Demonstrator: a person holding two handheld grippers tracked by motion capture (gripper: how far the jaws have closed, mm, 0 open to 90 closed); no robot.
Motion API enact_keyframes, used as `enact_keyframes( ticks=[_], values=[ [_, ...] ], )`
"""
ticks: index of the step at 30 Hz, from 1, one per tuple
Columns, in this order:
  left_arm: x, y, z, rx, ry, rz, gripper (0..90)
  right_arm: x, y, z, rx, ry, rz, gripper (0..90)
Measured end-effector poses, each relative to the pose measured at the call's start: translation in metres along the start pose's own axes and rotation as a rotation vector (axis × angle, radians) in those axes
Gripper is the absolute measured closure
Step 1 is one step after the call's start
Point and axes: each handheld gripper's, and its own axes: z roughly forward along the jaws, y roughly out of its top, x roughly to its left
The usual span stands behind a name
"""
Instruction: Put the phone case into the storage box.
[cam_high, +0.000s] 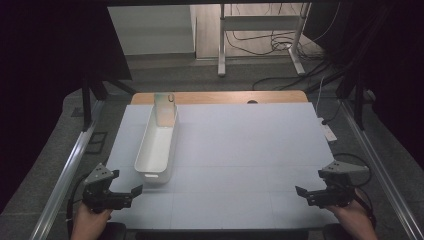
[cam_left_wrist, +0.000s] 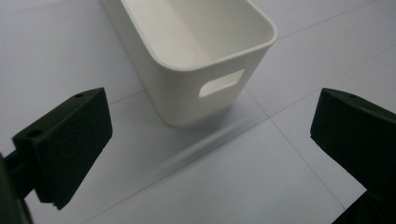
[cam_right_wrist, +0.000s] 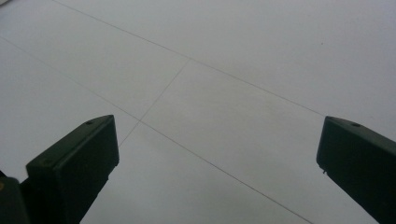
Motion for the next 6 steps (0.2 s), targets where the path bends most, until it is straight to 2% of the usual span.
enact_keyframes(
  ticks=[6],
  values=[
    [-0.0013, 0.0010, 0.0021, 0.014, 0.019, 0.001, 0.5, -0.0002, -0.0002, 0.0000, 0.003, -0.003, -0.007, 0.0]
  ],
)
